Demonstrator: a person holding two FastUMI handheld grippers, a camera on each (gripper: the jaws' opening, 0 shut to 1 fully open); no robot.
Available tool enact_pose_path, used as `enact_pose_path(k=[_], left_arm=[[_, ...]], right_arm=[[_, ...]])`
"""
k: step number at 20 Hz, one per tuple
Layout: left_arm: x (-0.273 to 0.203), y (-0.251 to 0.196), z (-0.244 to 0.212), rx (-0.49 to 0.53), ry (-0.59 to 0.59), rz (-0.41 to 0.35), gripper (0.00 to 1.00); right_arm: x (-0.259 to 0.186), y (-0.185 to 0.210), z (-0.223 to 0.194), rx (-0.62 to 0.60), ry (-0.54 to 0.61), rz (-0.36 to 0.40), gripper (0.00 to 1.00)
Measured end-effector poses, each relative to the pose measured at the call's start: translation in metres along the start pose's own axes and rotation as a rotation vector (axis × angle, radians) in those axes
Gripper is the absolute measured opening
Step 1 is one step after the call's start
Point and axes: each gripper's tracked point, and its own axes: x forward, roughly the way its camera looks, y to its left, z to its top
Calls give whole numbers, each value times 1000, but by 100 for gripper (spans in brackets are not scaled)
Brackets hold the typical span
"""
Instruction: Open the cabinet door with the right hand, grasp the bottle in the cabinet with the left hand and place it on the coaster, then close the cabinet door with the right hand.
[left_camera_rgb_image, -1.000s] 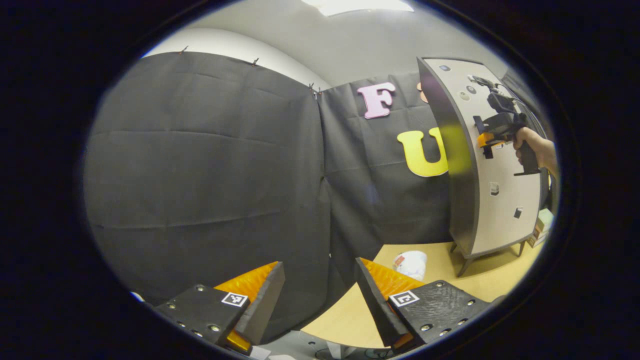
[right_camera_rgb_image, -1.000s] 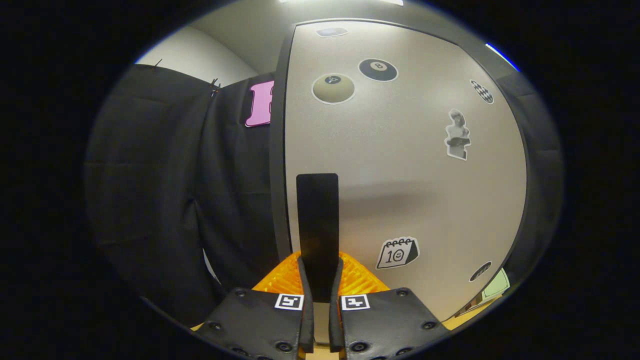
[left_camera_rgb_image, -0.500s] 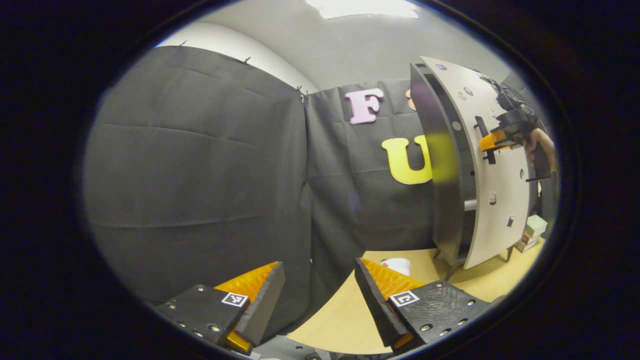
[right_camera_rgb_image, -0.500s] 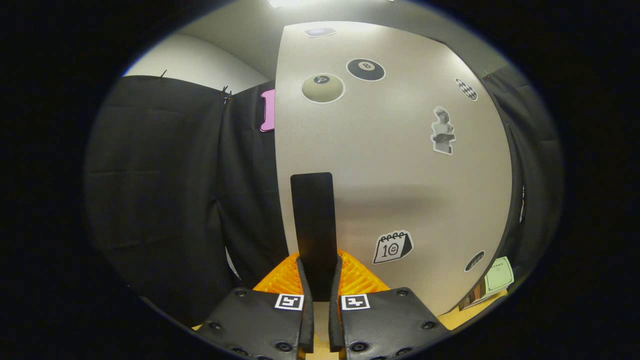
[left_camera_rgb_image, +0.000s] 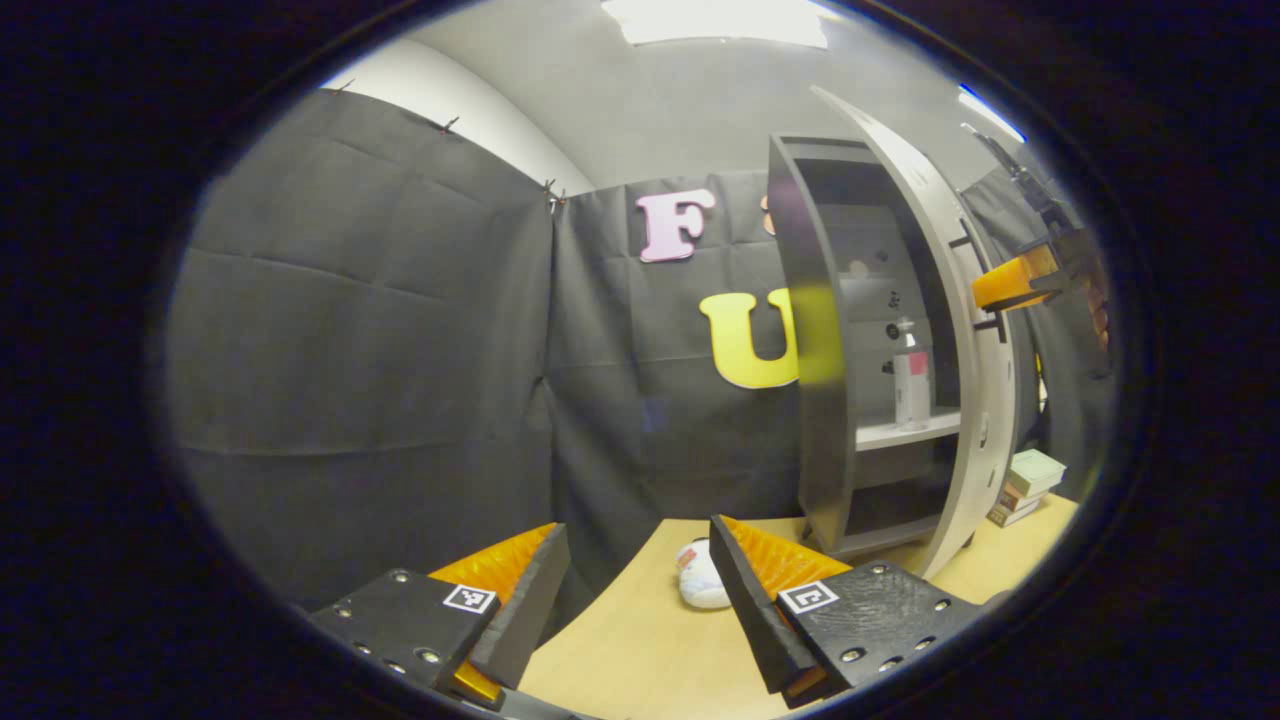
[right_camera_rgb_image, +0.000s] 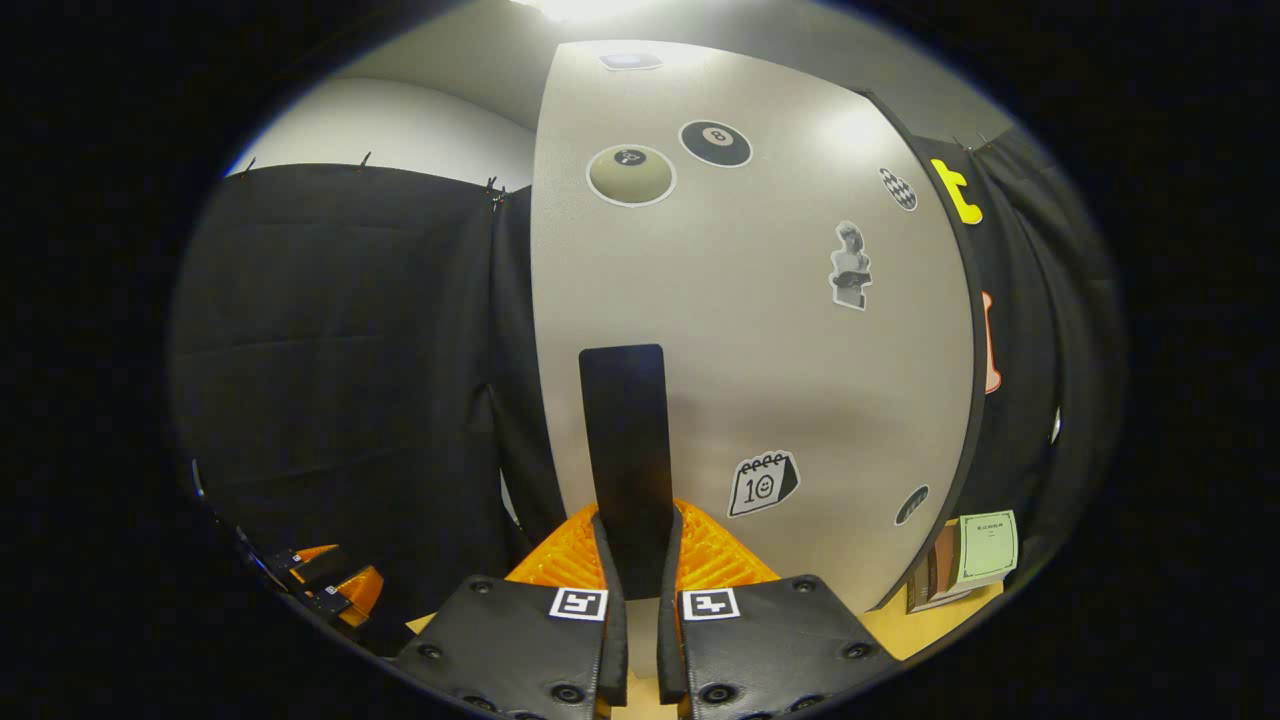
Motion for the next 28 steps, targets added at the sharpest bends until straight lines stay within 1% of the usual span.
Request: enact_pose_path(k=[5, 6, 7, 10, 11, 12, 13, 15, 16, 17, 19, 20, 21, 25, 26, 27, 28], left_arm=[[-9, -101, 8, 1, -1, -69, 86], [-9, -117, 9, 3, 1, -80, 85], [-8, -133, 8, 5, 3, -90, 85], [-3, -177, 11, 8, 7, -120, 85], [0, -193, 13, 3, 6, -130, 85], [2, -208, 16, -5, 4, -141, 86], [0, -224, 18, -12, 3, -153, 87], [0, -252, 24, -16, -2, -177, 86], [-2, -266, 26, -11, -4, -189, 86], [-3, -282, 25, -4, -4, -202, 86], [0, -314, 25, 7, -4, -227, 85], [0, -328, 26, 8, -3, -238, 85], [0, -343, 27, 7, -1, -250, 86], [4, -401, 32, 3, -1, -289, 87], [5, -415, 34, 5, -2, -298, 86], [7, -428, 37, 7, -6, -306, 87], [8, -441, 38, 9, -9, -312, 86]], right_arm=[[-19, -8, -1, -6, 16, 78, 13], [-22, -11, -1, -6, 18, 93, 10], [-26, -15, -1, -6, 18, 105, 13], [-38, -27, 0, -12, 10, 131, 13], [-42, -29, -1, -10, 9, 137, 10], [-45, -32, -2, -13, 7, 142, 13], [-49, -35, -2, -22, 0, 141, 13], [-60, -42, -1, -44, -9, 133, 13], [-65, -46, -1, -46, -12, 129, 10], [-71, -50, -1, -45, -16, 127, 13], [-79, -61, 0, -45, -30, 118, 13], [-81, -66, 1, -47, -38, 111, 10], [-84, -72, 1, -48, -42, 103, 13], [-94, -93, 2, -46, -62, 71, 13], [-96, -99, 2, -46, -67, 60, 13], [-97, -104, 3, -46, -72, 51, 12], [-100, -110, 3, -47, -74, 38, 9]])
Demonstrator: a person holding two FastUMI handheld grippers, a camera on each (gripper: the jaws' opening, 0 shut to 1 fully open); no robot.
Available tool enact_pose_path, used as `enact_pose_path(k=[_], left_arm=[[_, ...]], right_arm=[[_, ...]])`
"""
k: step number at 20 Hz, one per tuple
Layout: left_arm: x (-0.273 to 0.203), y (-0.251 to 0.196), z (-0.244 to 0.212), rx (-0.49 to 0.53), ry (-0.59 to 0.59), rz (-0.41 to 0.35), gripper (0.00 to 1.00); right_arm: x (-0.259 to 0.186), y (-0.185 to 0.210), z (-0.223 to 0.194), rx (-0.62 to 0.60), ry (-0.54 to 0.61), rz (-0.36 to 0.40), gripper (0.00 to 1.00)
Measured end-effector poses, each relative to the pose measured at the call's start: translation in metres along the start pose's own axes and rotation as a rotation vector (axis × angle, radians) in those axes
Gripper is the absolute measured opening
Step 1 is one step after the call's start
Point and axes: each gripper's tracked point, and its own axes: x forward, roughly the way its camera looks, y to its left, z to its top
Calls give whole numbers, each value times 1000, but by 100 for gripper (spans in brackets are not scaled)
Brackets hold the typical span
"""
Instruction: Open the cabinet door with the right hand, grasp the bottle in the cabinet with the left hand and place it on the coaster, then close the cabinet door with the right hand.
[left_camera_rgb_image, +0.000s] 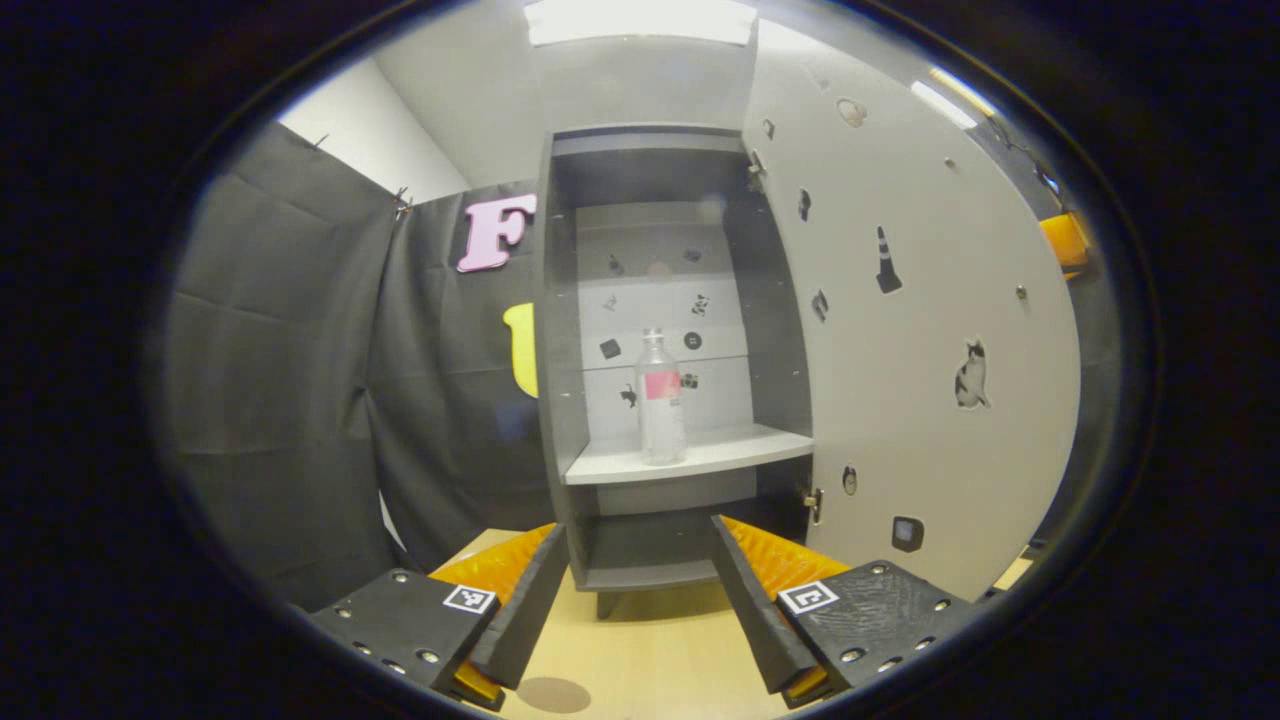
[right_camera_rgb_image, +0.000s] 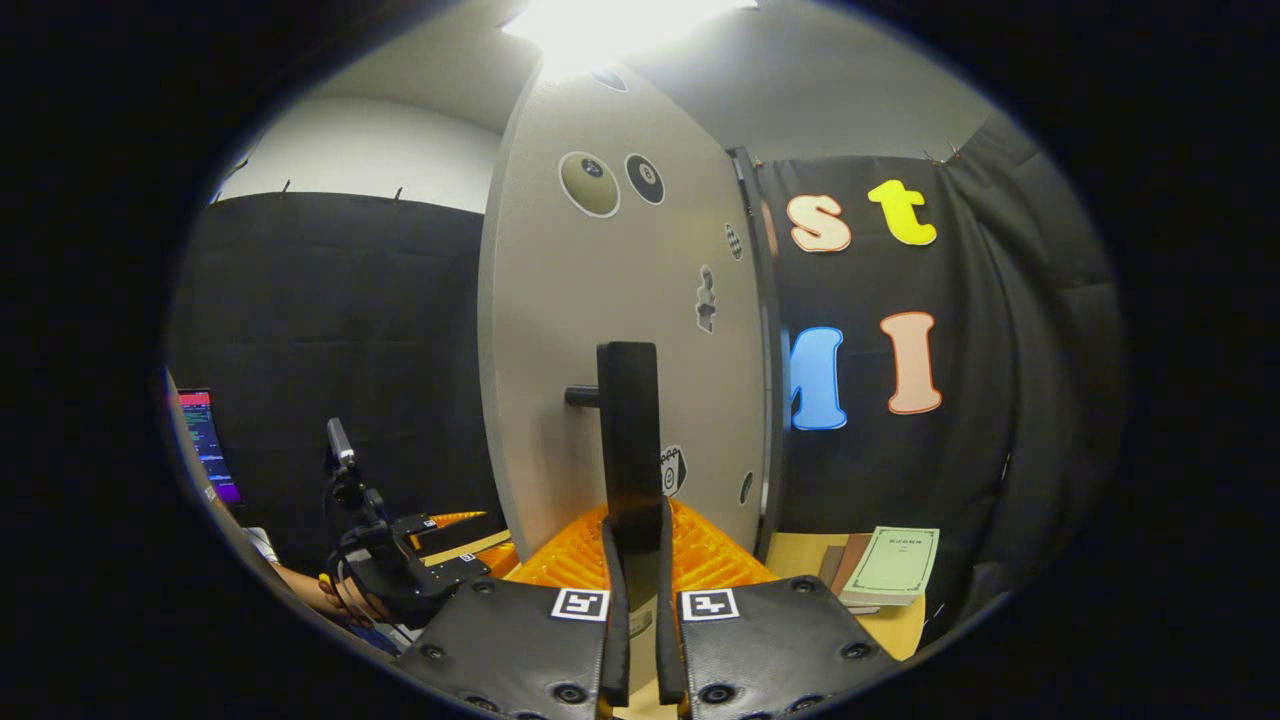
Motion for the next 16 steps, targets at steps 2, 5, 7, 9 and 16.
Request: enact_pose_path(k=[2, 5, 7, 9, 16], left_arm=[[2, -21, 4, 4, -3, -10, 86], [11, -44, 5, 8, 3, -14, 85], [17, -58, 7, 5, 4, -12, 85], [20, -70, 14, 4, 4, -3, 86], [52, -62, 58, -16, -18, 22, 85]], right_arm=[[-5, -15, 0, -3, -7, -32, 8], [-10, -29, 1, 19, -22, -50, 8], [-7, -19, 1, 45, -24, 5, 12], [-8, -21, 2, -2, -24, 28, 12], [-56, -55, -18, 78, 16, 15, 30]])
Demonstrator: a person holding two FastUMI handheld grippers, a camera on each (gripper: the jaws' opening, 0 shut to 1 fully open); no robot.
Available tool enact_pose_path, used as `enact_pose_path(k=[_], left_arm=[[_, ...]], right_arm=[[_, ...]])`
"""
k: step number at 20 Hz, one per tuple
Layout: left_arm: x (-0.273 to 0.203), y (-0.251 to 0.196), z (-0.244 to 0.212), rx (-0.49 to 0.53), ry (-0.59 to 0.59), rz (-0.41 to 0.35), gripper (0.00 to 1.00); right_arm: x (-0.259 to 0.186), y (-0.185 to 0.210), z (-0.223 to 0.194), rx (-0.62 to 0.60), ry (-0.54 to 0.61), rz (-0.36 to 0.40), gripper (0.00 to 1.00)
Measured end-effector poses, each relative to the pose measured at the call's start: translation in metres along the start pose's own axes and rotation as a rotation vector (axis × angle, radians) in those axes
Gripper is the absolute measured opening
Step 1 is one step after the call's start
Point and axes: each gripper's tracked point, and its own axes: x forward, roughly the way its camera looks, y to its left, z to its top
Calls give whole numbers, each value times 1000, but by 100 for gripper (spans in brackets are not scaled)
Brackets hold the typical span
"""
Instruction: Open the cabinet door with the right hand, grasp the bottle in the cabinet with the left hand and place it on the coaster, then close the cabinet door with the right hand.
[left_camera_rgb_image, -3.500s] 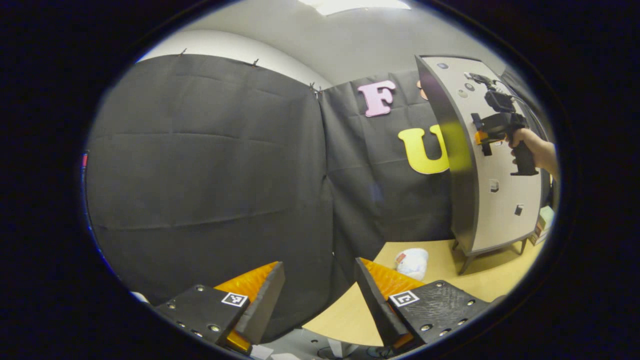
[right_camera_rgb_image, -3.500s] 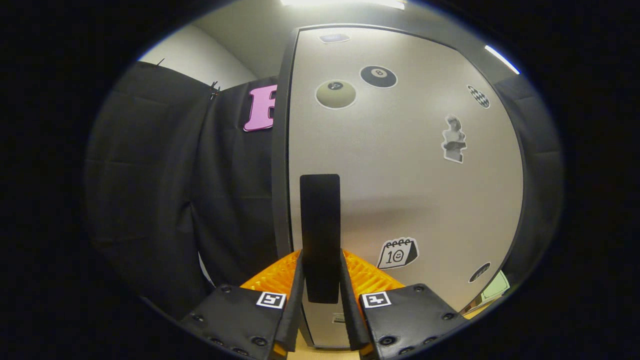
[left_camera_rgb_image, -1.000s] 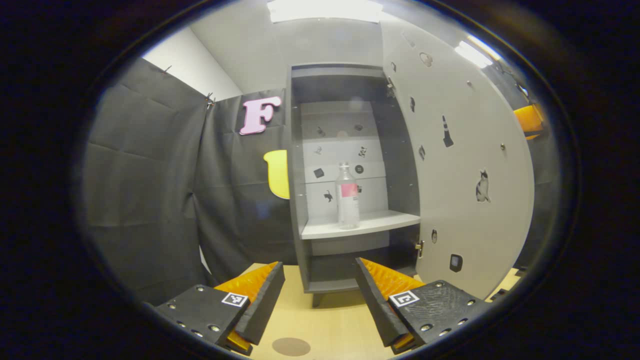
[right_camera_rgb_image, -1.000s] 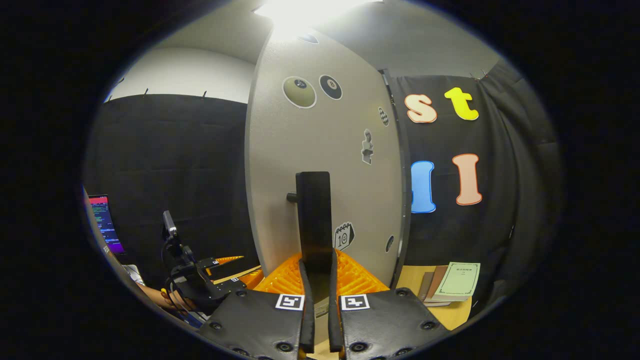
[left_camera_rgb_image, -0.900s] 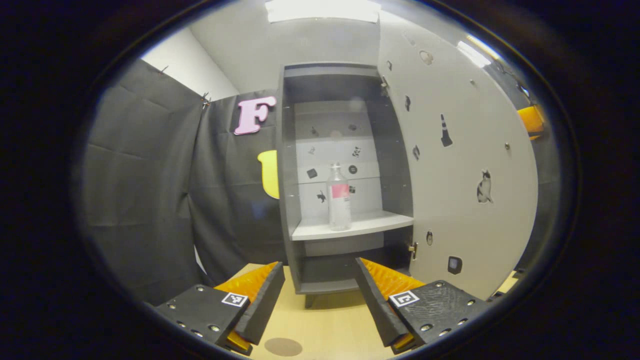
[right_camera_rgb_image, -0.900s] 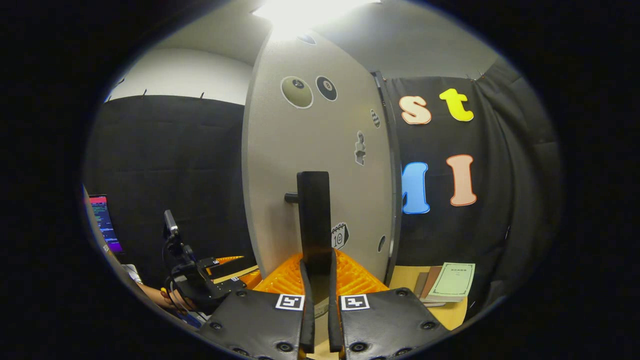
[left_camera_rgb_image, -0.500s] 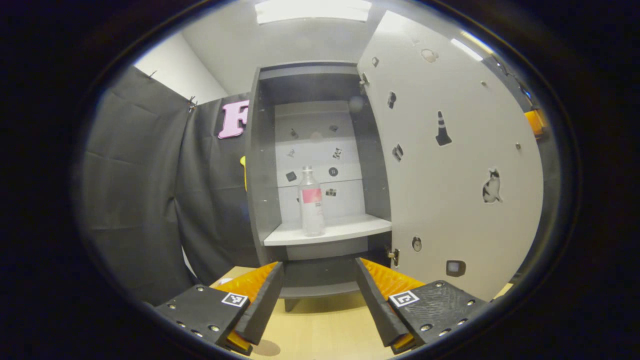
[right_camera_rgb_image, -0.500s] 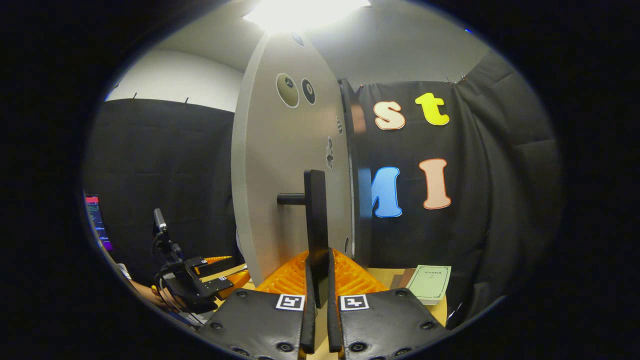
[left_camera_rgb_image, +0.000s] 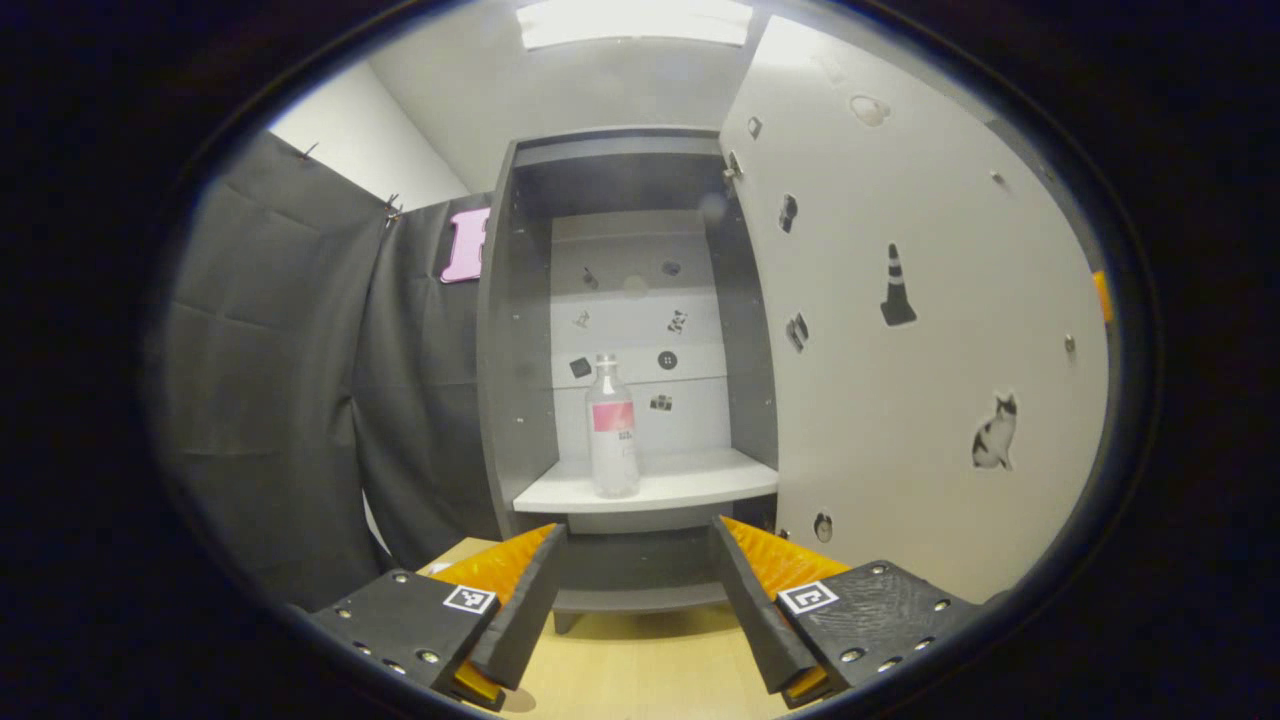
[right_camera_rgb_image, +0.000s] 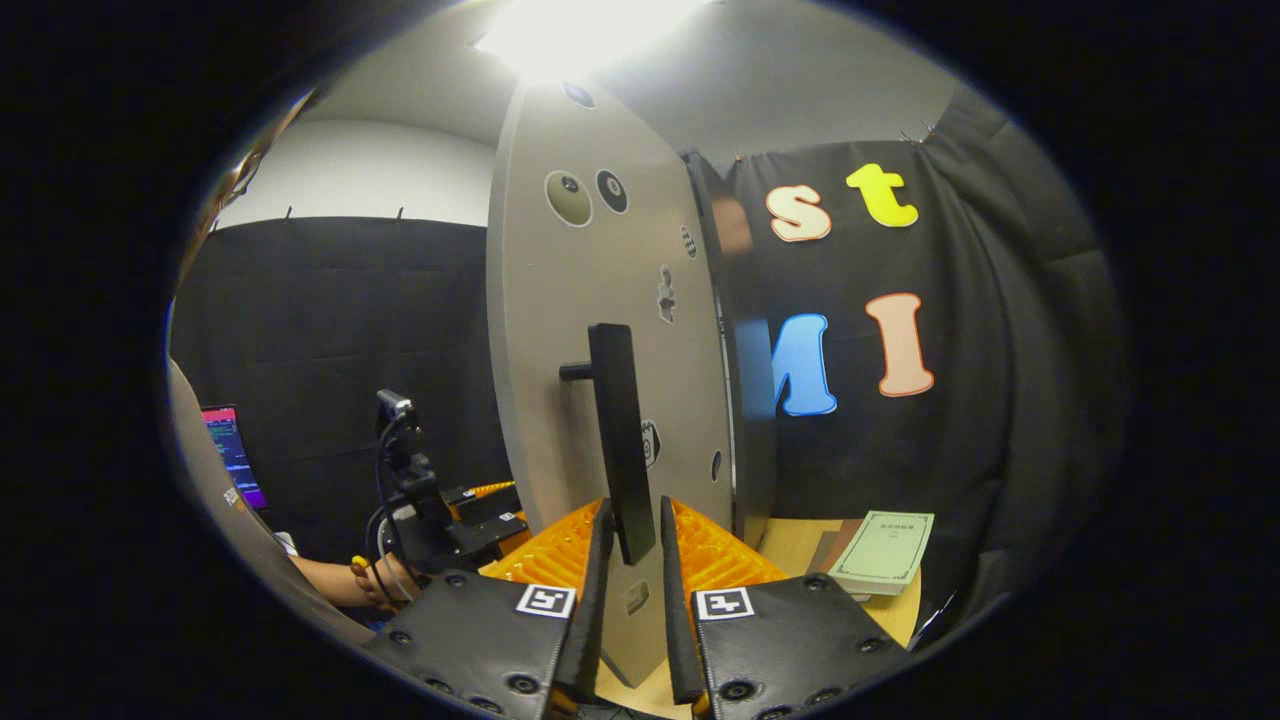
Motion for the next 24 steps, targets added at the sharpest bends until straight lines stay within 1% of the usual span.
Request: enact_pose_path(k=[2, 3, 5, 6, 8, 11, 13, 15, 17, 19, 20, 22, 23, 24], left_arm=[[18, 4, 20, 1, -15, -13, 86], [32, 7, 28, 5, -25, -18, 87], [58, 14, 39, 9, -38, -24, 88], [71, 17, 44, 4, -43, -31, 88], [101, 22, 50, -12, -43, -52, 87], [150, 35, 54, -25, -36, -76, 85], [187, 38, 50, -42, -16, -101, 87], [220, 41, 44, -44, 1, -116, 85], [252, 41, 37, -35, 16, -121, 88], [275, 42, 26, -35, 36, -121, 88], [285, 43, 19, -41, 49, -116, 85], [306, 47, 3, -56, 80, -110, 85], [316, 49, -4, -57, 93, -103, 88], [325, 51, -9, -60, 103, -101, 85]], right_arm=[[-18, -37, -6, 17, 2, -129, 31], [-25, -55, -11, 43, 6, -193, 37], [-42, -90, -22, 106, 4, -331, 78], [-44, -107, -29, 138, -1, -397, 99], [-47, -127, -34, 195, -24, -498, 98], [-50, -139, -37, 266, -71, -582, 98], [-54, -145, -39, 278, -85, -641, 98], [-56, -149, -42, 260, -80, -693, 98], [-57, -152, -45, 244, -66, -731, 98], [-57, -153, -48, 232, -53, -759, 98], [-55, -152, -51, 227, -46, -770, 98], [-54, -152, -53, 221, -34, -783, 98], [-53, -151, -55, 218, -28, -787, 98], [-51, -151, -57, 217, -20, -789, 98]])
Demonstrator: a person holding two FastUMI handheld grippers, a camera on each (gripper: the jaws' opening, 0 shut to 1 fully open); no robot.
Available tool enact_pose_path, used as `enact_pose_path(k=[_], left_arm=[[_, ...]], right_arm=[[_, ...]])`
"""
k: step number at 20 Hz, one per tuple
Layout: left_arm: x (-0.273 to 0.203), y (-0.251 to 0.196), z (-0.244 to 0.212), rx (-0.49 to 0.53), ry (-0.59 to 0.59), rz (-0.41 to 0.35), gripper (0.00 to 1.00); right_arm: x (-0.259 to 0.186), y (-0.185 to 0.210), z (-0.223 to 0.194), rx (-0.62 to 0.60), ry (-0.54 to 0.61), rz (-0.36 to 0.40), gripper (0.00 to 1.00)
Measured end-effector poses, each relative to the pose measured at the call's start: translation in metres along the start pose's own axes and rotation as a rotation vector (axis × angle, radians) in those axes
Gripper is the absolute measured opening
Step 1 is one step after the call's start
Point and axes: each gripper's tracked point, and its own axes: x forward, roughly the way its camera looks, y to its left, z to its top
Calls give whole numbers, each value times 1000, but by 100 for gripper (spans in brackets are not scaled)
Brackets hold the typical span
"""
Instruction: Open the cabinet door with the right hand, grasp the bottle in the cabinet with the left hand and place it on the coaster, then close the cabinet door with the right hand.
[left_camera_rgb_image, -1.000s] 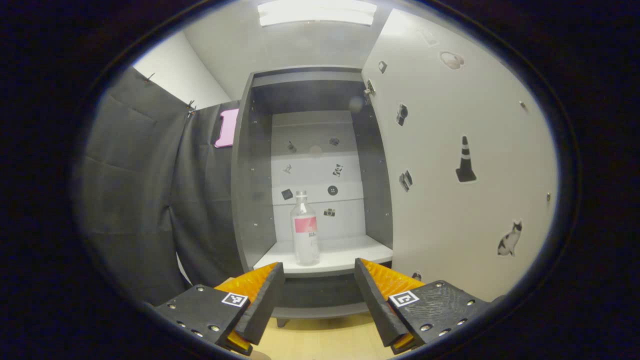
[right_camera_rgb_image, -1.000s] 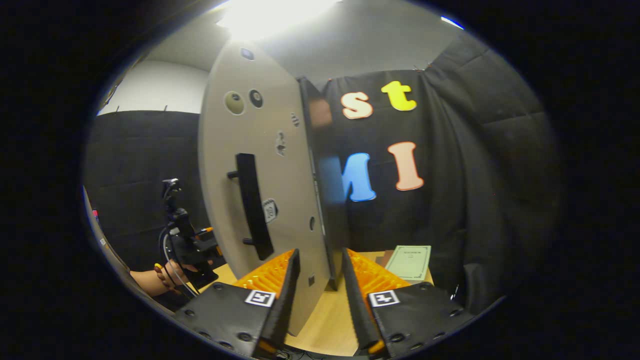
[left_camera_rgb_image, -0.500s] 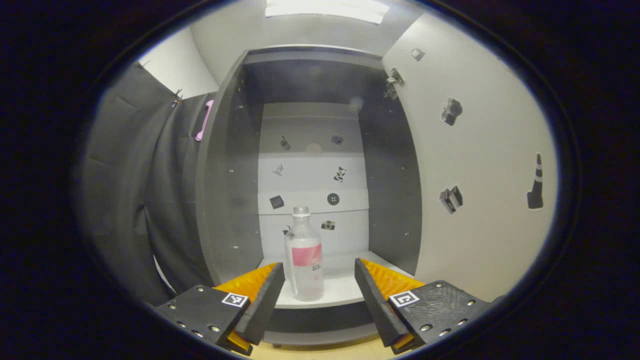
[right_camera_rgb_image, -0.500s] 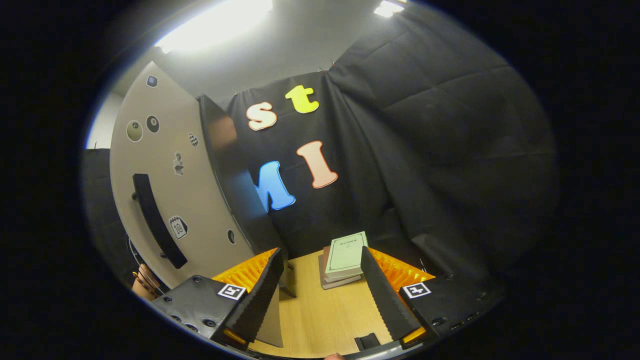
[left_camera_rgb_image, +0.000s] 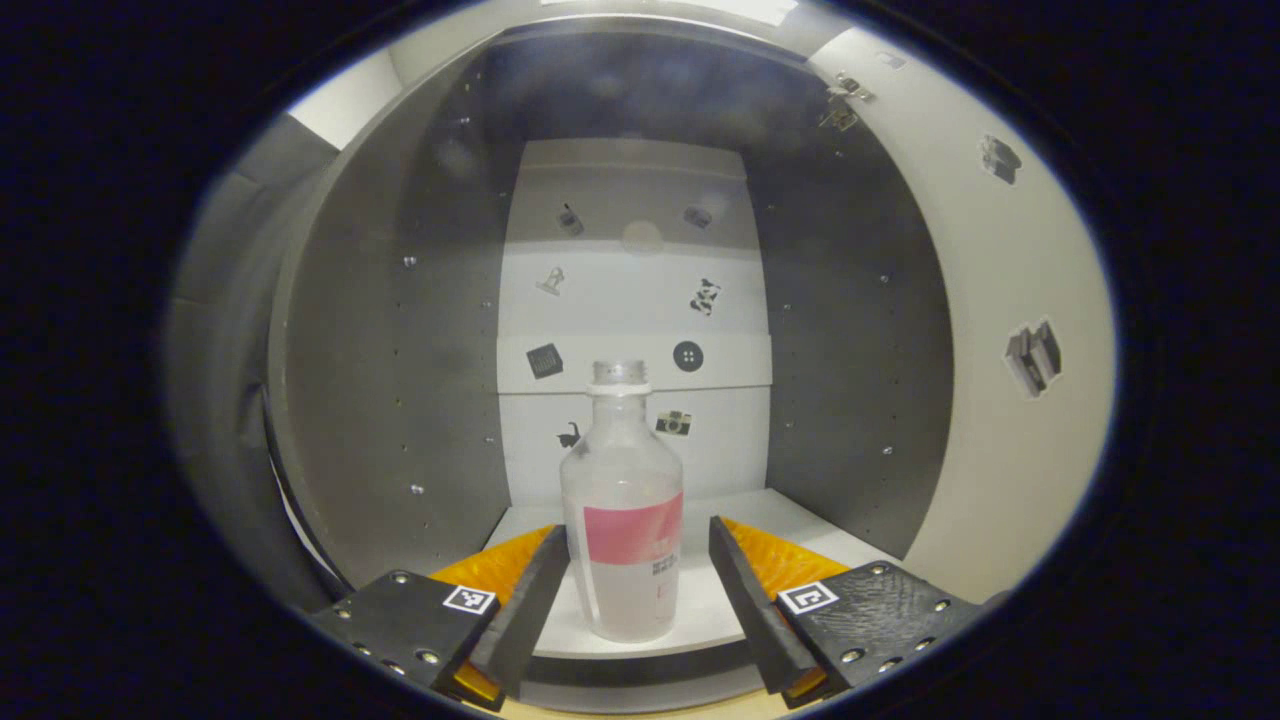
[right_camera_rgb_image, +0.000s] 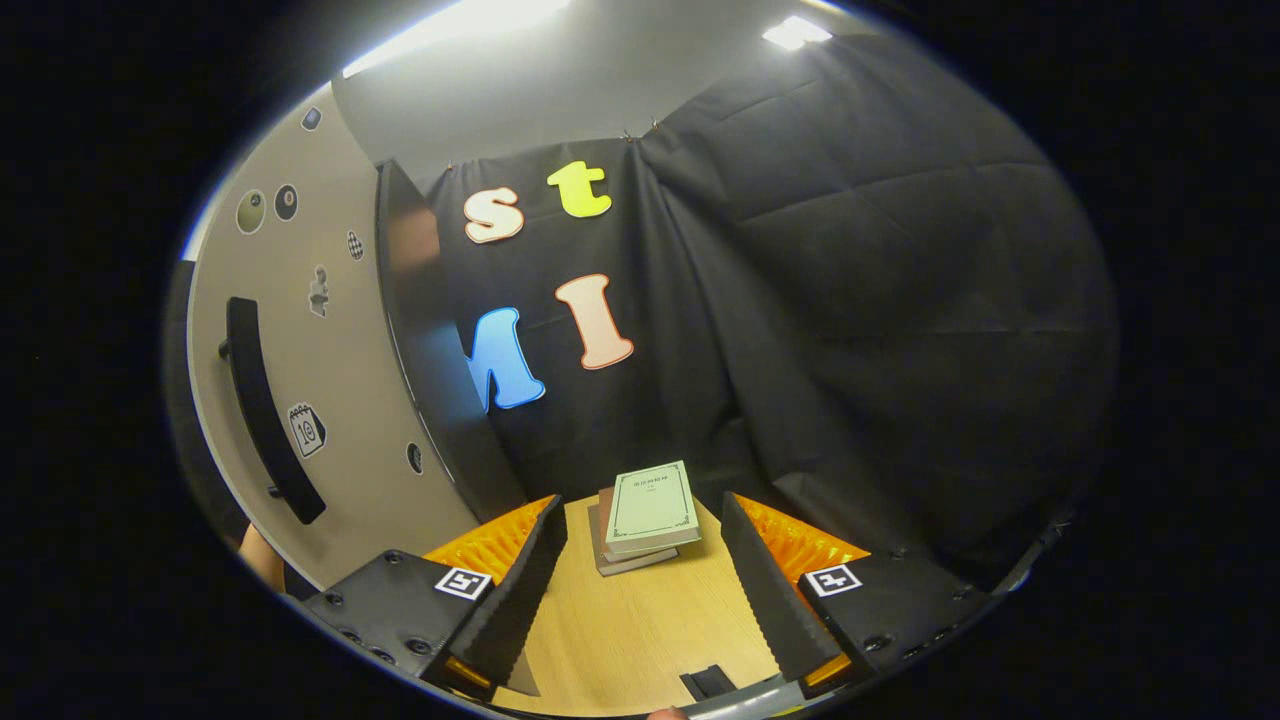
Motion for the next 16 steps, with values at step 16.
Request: enact_pose_path(k=[16], left_arm=[[-79, 41, 25, -43, -98, 30, 72]], right_arm=[[48, 27, -24, -14, 72, 120, 98]])
